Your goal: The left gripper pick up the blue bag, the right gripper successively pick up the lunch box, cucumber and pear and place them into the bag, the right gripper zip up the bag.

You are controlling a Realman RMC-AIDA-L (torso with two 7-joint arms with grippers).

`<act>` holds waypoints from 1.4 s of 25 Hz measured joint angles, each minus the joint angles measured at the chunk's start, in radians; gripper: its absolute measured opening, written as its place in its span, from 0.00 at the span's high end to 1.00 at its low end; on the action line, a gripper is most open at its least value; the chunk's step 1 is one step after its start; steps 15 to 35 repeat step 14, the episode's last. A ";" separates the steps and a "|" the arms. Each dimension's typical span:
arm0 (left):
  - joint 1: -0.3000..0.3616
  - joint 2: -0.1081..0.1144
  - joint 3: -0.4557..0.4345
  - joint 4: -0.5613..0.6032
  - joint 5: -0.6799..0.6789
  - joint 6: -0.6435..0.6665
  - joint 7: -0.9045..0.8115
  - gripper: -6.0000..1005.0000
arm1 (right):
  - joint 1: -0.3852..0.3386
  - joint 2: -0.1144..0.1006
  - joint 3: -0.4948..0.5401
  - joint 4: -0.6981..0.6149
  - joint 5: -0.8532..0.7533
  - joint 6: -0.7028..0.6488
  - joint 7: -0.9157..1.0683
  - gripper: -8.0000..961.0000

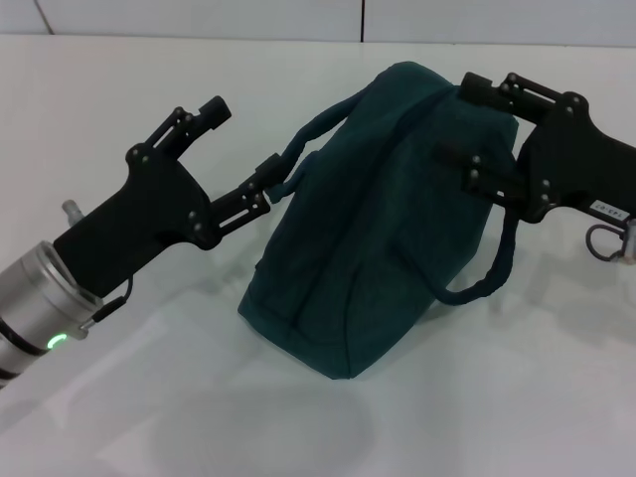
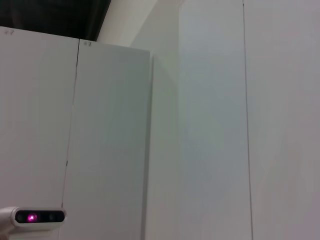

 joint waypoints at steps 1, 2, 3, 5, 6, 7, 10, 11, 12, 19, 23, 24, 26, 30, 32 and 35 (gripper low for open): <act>-0.002 0.000 -0.001 0.000 0.000 -0.001 0.000 0.13 | 0.003 0.000 0.000 0.001 0.000 0.001 0.000 0.35; -0.003 0.000 -0.001 0.000 0.000 -0.002 0.000 0.13 | 0.004 0.000 0.000 0.003 0.000 0.001 -0.001 0.35; -0.004 0.000 -0.001 0.000 0.000 -0.003 0.000 0.13 | 0.004 0.000 0.000 0.003 0.001 0.001 -0.002 0.35; -0.005 0.000 -0.002 0.000 0.000 -0.005 0.001 0.13 | 0.004 0.000 -0.002 0.006 0.013 -0.005 -0.013 0.35; -0.005 -0.001 -0.002 0.000 0.000 -0.005 0.001 0.13 | 0.004 0.000 -0.003 0.010 0.021 -0.009 -0.022 0.35; -0.005 -0.001 -0.002 0.000 0.000 -0.005 0.001 0.13 | 0.004 0.000 -0.005 0.019 0.034 -0.013 -0.033 0.35; -0.006 -0.002 -0.002 0.000 0.000 -0.005 0.001 0.13 | 0.004 0.000 -0.006 0.042 0.055 -0.023 -0.055 0.35; -0.006 -0.002 -0.001 0.000 0.000 -0.005 0.001 0.13 | 0.004 0.000 -0.007 0.048 0.059 -0.025 -0.060 0.35; -0.006 -0.003 -0.001 0.000 0.000 -0.005 0.001 0.13 | 0.004 0.000 -0.007 0.050 0.060 -0.026 -0.061 0.35; -0.006 -0.004 0.002 0.000 -0.001 -0.006 0.001 0.13 | 0.005 0.001 -0.007 0.051 0.061 -0.026 -0.064 0.35; -0.006 -0.004 0.002 0.000 -0.001 -0.006 0.001 0.13 | 0.005 0.001 -0.007 0.051 0.061 -0.026 -0.064 0.35; -0.006 -0.004 0.002 0.000 -0.001 -0.006 0.001 0.13 | 0.005 0.001 -0.007 0.051 0.061 -0.026 -0.064 0.35; -0.006 -0.004 0.002 0.000 -0.001 -0.006 0.001 0.13 | 0.005 0.001 -0.007 0.051 0.061 -0.026 -0.064 0.35; -0.006 -0.004 0.002 0.000 -0.001 -0.006 0.001 0.13 | 0.005 0.001 -0.007 0.051 0.061 -0.026 -0.064 0.35; -0.006 -0.004 0.002 0.000 -0.001 -0.006 0.001 0.13 | 0.005 0.001 -0.007 0.051 0.061 -0.026 -0.064 0.35; -0.006 -0.004 0.002 0.000 -0.001 -0.006 0.001 0.13 | 0.005 0.001 -0.007 0.051 0.061 -0.026 -0.064 0.35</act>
